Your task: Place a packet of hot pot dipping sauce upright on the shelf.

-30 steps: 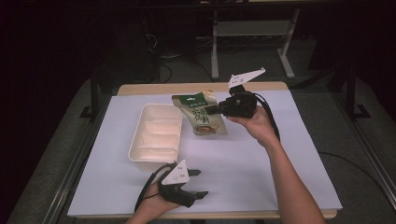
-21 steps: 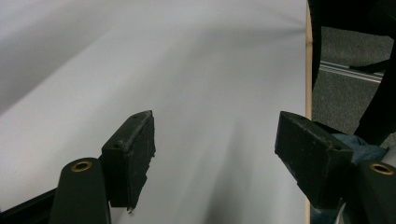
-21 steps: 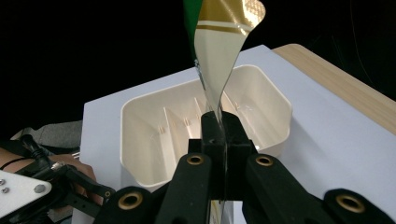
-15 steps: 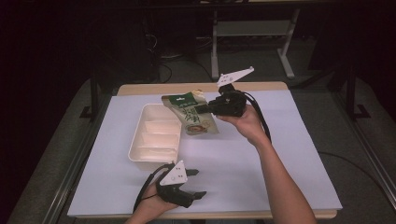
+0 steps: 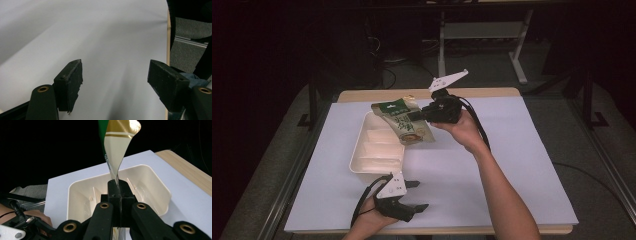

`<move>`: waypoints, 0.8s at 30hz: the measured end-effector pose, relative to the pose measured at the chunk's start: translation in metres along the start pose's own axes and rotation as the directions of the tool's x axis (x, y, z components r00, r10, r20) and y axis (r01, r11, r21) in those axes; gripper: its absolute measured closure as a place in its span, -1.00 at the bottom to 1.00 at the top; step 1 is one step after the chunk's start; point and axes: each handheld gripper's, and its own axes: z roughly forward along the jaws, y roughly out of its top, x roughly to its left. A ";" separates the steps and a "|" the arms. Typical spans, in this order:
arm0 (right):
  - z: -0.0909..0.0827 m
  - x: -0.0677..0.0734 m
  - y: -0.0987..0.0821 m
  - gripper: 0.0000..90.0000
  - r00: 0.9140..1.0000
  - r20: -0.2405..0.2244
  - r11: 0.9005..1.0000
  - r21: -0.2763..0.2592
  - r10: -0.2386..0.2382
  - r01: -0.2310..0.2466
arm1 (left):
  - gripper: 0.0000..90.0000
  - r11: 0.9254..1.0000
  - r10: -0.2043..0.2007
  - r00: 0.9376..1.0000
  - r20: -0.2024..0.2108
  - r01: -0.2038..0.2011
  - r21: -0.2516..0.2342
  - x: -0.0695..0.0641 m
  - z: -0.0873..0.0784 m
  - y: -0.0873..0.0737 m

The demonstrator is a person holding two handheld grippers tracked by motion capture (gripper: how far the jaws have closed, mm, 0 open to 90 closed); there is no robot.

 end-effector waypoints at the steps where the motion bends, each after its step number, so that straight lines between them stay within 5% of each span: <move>1: 0.001 0.000 0.001 1.00 1.000 -0.003 1.000 0.002 -0.001 0.001 | -0.39 1.000 -0.002 1.000 -0.001 0.002 -0.002 0.000 0.000 0.000; 24: 0.043 0.006 0.022 1.00 0.998 -0.059 0.999 -0.009 -0.032 0.031 | -0.39 1.000 -0.012 1.000 0.000 0.012 0.011 0.002 -0.009 -0.009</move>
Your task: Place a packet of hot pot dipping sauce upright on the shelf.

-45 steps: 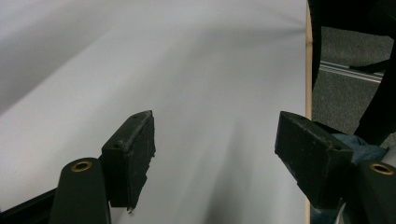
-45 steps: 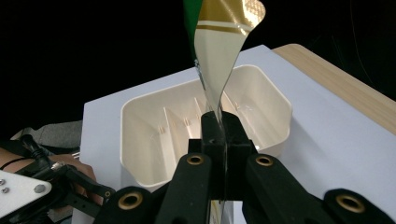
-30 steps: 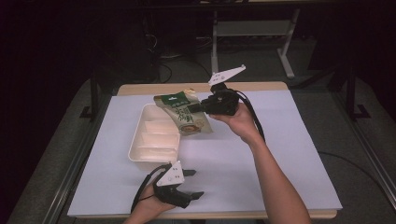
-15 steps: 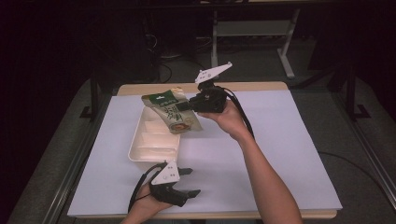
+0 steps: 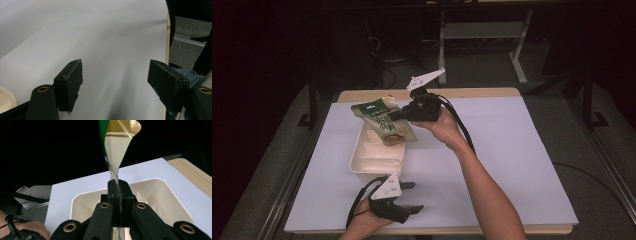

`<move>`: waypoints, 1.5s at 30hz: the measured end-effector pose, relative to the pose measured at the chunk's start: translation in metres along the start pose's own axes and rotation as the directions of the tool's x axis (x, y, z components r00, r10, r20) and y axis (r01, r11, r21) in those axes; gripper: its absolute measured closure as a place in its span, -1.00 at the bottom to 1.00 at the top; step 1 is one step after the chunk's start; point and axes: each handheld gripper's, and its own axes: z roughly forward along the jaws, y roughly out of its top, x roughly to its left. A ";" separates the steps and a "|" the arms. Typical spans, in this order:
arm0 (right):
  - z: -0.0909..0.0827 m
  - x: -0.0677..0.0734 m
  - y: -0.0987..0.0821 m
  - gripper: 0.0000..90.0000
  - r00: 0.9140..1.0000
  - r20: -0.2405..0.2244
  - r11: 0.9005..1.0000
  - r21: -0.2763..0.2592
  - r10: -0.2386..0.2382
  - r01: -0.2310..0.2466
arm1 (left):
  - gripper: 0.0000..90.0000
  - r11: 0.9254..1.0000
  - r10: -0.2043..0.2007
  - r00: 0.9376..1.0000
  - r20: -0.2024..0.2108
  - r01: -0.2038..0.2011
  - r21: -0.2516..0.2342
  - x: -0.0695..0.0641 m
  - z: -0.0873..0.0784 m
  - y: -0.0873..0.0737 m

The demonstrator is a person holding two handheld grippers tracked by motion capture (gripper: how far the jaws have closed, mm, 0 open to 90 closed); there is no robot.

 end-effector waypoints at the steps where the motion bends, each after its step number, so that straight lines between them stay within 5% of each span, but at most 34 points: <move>1: 0.001 0.000 0.000 1.00 1.000 -0.002 1.000 0.002 0.000 0.000 | -0.39 1.000 -0.002 1.000 -0.002 0.002 0.002 0.000 -0.001 -0.001; 21: 0.035 0.002 0.004 1.00 1.000 -0.031 1.000 -0.003 0.000 0.000 | -0.41 1.000 -0.007 1.000 -0.005 0.007 -0.008 0.001 -0.004 -0.005; 45: 0.062 -0.003 -0.013 1.00 0.998 -0.039 0.999 -0.021 0.044 -0.045 | -0.41 1.000 -0.013 1.000 -0.007 0.013 -0.012 0.002 -0.005 -0.008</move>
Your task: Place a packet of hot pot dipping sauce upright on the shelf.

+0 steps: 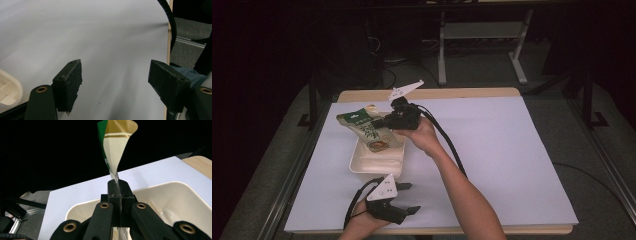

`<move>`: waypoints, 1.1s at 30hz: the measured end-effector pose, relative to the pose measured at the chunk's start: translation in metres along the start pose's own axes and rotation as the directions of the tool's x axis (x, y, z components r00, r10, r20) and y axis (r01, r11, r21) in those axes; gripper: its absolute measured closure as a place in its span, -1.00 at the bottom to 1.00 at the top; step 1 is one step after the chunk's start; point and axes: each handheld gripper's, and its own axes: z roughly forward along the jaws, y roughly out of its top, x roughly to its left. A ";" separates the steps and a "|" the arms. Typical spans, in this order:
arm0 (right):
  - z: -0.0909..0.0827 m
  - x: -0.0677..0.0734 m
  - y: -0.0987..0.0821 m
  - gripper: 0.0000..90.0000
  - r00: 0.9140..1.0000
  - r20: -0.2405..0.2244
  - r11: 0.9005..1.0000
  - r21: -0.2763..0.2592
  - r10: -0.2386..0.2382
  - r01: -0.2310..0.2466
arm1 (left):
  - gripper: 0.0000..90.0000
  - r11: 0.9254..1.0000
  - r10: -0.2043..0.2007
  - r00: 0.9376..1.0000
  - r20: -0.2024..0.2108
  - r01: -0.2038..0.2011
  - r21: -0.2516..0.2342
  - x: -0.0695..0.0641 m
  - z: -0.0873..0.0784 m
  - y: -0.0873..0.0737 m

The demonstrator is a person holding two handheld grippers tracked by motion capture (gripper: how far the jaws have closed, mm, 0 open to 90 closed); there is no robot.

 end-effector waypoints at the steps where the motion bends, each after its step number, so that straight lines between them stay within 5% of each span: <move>1: 0.001 0.000 -0.001 1.00 1.000 -0.004 1.000 0.000 0.004 -0.004 | -0.41 1.000 0.000 1.000 0.000 0.000 0.000 0.000 0.000 0.000; 26: 0.014 -0.018 -0.049 1.00 0.995 -0.035 0.993 -0.065 0.093 -0.095 | -0.40 1.000 0.007 1.000 0.005 -0.007 0.013 -0.001 0.003 -0.001; 33: 0.011 -0.023 -0.056 0.99 0.994 -0.024 0.993 -0.038 0.107 -0.108 | -0.40 1.000 0.012 1.000 0.004 -0.012 0.018 -0.001 0.004 -0.001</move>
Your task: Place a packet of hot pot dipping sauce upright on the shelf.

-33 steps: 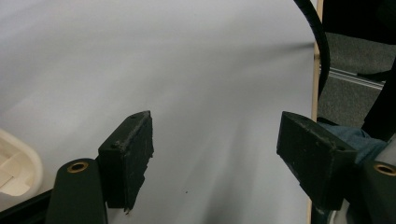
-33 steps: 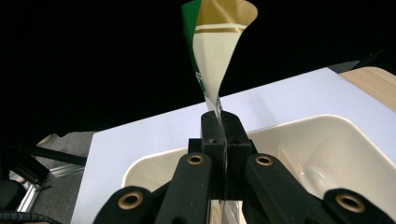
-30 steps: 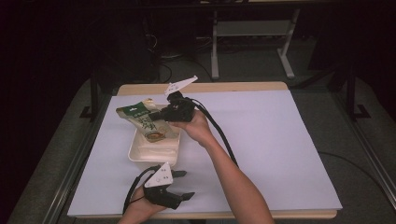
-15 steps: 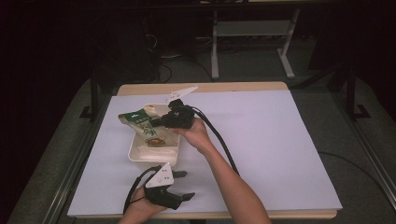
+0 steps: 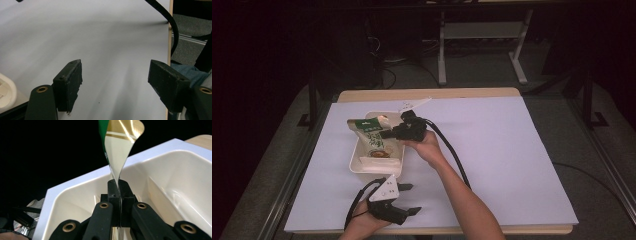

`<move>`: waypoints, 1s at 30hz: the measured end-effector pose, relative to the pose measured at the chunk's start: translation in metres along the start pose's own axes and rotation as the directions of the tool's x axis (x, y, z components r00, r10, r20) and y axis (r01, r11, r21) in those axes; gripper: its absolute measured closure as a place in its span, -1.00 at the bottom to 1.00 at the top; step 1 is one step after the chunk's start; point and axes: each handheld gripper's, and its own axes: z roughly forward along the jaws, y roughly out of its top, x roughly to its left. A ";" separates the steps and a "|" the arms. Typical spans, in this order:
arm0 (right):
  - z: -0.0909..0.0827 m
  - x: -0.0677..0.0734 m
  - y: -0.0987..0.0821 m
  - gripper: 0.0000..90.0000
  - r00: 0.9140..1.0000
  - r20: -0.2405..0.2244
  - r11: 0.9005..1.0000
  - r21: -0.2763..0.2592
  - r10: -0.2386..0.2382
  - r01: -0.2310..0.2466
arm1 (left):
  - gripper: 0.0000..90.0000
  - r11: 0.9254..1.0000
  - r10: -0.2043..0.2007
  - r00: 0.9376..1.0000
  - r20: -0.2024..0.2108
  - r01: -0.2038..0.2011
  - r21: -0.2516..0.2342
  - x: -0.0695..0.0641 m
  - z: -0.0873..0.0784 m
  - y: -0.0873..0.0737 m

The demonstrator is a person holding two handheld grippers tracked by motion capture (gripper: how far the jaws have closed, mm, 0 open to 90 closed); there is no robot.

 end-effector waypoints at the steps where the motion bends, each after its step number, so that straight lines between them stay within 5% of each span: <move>1: 0.000 -0.001 -0.001 1.00 1.000 0.004 1.000 0.001 0.002 -0.002 | -0.40 1.000 -0.001 1.000 0.000 0.001 0.001 0.000 0.000 0.000; 19: -0.012 -0.013 -0.011 0.87 0.998 0.049 0.994 0.091 0.051 -0.055 | -0.40 1.000 -0.005 1.000 0.006 0.005 0.003 0.002 0.002 -0.002; 30: -0.025 -0.013 -0.011 0.34 0.997 0.062 0.993 0.104 0.054 -0.060 | -0.40 1.000 -0.005 1.000 0.012 0.005 0.007 0.003 0.003 -0.002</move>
